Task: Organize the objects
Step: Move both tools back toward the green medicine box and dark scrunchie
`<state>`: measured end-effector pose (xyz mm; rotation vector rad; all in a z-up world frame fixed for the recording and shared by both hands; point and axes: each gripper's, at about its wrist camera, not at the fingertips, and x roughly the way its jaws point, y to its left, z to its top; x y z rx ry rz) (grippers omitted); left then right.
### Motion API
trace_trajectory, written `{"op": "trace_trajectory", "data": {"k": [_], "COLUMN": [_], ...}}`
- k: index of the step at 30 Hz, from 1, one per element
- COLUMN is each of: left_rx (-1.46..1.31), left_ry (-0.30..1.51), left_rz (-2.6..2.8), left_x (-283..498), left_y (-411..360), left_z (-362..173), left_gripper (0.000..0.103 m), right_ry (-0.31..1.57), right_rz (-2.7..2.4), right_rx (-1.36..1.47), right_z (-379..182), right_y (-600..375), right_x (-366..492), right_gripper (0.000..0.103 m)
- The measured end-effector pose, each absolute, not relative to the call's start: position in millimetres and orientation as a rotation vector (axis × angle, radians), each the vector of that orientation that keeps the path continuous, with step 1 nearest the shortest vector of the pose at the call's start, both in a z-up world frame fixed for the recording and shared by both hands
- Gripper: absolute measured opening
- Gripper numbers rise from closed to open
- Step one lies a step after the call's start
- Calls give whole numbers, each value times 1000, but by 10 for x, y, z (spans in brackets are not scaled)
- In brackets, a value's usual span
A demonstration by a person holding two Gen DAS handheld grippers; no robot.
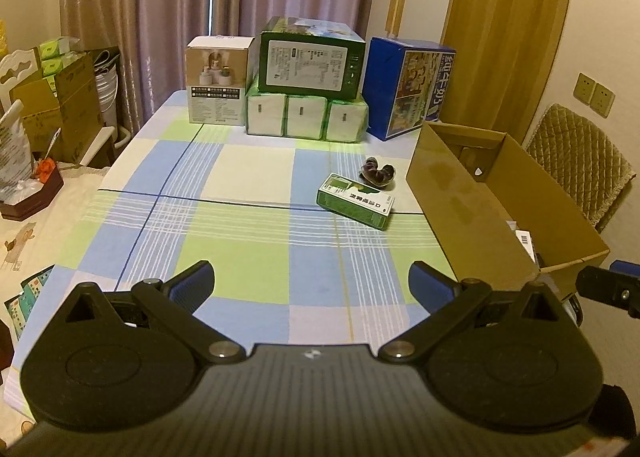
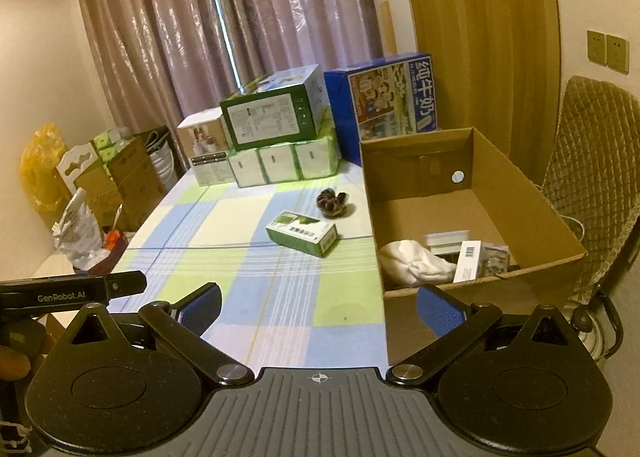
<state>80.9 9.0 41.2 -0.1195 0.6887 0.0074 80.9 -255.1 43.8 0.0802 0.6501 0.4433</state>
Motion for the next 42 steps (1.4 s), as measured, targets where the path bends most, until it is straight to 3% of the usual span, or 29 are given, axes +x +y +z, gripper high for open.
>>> {"op": "trace_trajectory", "data": {"k": [18, 30, 32, 34, 42], "left_rx": [-118, -91, -84, -86, -46], "left_ry": [708, 741, 743, 744, 733], "left_rz": [51, 92, 101, 101, 69], "left_x": [1063, 1649, 1774, 1909, 2505], "left_y": [372, 647, 679, 702, 686], "left_z": [248, -129, -216, -307, -642], "left_gripper": [102, 102, 102, 102, 101], "right_ry": [648, 653, 654, 667, 661], "right_rz": [521, 558, 557, 565, 532], "right_rx": [12, -80, -93, -106, -197], "right_z": [265, -239, -349, -463, -900], "right_y": [-2100, -1574, -1498, -1424, -1163], "right_x": [1000, 1586, 1740, 1911, 2551], "right_gripper": [101, 101, 99, 89, 82]}}
